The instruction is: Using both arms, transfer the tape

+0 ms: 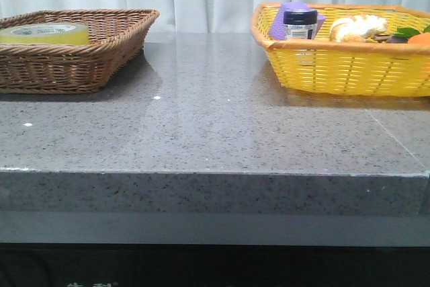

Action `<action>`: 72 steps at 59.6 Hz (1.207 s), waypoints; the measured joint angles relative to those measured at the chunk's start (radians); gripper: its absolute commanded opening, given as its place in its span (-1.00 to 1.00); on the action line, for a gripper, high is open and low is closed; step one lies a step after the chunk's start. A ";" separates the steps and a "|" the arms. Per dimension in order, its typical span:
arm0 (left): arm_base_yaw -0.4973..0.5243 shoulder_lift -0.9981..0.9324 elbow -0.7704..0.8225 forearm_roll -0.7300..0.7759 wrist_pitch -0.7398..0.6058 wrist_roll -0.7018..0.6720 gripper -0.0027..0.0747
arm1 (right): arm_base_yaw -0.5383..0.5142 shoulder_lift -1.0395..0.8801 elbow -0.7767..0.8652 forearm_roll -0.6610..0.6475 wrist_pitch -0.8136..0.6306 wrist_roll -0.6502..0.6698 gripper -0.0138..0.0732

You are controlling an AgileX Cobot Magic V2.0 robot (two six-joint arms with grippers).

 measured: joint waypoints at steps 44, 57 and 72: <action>0.000 0.000 0.109 0.004 -0.215 0.000 -0.98 | 0.000 0.000 0.000 0.000 0.000 0.000 -0.89; 0.000 0.000 0.109 0.004 -0.218 0.000 -0.98 | 0.000 0.000 0.000 0.000 0.000 0.000 -0.89; 0.000 0.000 0.109 0.004 -0.220 0.000 -0.98 | 0.000 0.000 0.011 -0.011 -0.014 0.000 -0.89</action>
